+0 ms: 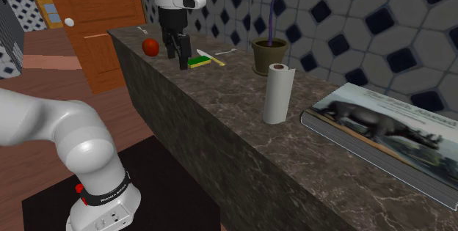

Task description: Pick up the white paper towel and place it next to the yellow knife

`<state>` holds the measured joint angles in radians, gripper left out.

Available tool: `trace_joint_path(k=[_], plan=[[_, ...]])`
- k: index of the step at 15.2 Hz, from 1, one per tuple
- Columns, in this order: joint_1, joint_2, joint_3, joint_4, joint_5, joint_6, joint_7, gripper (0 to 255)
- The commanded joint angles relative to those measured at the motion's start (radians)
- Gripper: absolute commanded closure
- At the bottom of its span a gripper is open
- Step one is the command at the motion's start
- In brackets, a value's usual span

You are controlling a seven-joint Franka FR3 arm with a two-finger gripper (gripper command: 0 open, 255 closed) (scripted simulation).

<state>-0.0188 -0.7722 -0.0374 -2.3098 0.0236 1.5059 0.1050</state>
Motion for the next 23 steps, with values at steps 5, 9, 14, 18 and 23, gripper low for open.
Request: trace_joint_path(k=[5,9,14,18,23], plan=[[-0.021,0.137,-0.046,0.088,-0.023,0.049,-0.030,0],[-0.037,0.275,-0.092,0.193,-0.035,0.083,-0.059,0],[-0.056,0.453,-0.147,0.349,-0.031,0.103,-0.099,0],[-0.073,0.601,-0.189,0.496,-0.012,0.101,-0.134,0],[-0.107,0.799,-0.237,0.717,0.033,0.069,-0.181,0]])
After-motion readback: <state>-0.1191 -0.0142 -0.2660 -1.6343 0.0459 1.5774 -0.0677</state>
